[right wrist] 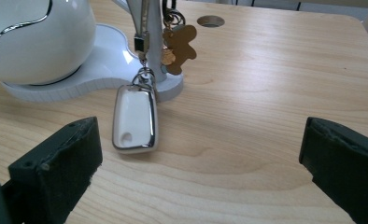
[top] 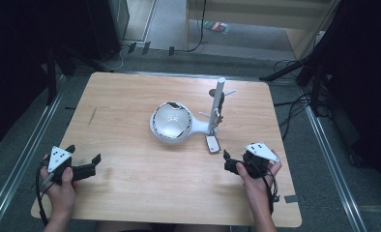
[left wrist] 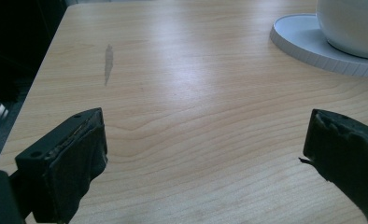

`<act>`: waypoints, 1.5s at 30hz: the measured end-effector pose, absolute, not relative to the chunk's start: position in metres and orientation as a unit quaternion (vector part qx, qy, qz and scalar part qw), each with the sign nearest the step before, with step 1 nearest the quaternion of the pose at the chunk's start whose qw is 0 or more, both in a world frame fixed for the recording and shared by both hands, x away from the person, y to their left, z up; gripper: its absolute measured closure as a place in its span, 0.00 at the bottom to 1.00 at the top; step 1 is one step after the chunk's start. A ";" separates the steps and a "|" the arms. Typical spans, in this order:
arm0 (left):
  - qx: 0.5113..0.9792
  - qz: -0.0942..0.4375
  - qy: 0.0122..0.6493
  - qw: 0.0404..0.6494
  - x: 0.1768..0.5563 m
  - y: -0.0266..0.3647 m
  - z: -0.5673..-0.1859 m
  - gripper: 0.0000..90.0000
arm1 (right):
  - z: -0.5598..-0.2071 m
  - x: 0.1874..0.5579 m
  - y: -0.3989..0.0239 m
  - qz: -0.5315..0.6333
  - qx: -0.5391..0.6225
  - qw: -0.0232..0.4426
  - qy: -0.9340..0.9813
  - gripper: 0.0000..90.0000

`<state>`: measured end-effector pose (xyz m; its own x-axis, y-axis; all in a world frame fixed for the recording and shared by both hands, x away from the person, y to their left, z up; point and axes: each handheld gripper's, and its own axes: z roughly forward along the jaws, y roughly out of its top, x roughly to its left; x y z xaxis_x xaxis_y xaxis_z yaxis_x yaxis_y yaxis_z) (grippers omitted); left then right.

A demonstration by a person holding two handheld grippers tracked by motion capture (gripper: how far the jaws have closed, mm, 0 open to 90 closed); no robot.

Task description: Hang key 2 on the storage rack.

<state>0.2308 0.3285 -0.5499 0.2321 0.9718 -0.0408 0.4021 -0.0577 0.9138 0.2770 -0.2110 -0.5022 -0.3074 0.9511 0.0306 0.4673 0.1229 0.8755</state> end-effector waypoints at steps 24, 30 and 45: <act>0.652 0.325 0.527 0.439 0.231 0.328 -0.550 0.00 | -0.526 0.263 -0.266 0.398 0.538 0.304 0.678 0.00; 0.651 0.325 0.527 0.440 0.231 0.329 -0.550 0.00 | -0.533 0.261 -0.282 0.402 0.550 0.305 0.666 0.00; 0.651 0.325 0.526 0.440 0.231 0.329 -0.550 0.00 | -0.543 0.251 -0.312 0.397 0.567 0.301 0.656 0.00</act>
